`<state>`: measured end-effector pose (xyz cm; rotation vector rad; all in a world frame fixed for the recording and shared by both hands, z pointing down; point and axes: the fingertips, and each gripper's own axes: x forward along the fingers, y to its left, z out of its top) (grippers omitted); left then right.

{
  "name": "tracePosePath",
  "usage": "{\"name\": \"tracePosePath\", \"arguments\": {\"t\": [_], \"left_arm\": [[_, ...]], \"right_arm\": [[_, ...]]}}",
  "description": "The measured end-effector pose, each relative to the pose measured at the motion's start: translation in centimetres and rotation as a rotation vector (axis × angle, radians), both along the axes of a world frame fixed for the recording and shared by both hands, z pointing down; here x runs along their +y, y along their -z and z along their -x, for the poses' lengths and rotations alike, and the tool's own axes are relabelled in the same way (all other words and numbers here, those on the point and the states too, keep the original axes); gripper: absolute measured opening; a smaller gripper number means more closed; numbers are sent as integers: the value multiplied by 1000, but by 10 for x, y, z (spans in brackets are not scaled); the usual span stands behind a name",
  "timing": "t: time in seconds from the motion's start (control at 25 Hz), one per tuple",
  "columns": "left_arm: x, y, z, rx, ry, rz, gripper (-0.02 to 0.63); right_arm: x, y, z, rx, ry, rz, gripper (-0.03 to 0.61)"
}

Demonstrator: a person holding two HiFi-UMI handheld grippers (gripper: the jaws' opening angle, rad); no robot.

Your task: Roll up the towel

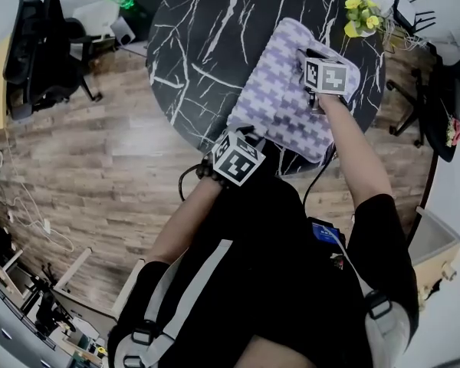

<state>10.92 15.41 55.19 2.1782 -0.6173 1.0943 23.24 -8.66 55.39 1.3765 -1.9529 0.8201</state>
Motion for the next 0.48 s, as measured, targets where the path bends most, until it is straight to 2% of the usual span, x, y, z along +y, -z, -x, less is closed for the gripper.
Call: {"name": "tracePosePath", "arguments": {"t": [0.2,0.48], "left_arm": [[8,-5,-20,11,-19,8,166],[8,-6,-22,11,-15,10,167]], "right_arm": [[9,3,-19,18,-5,-2,114],[2,33,-4,-36,56,-108,117]]}}
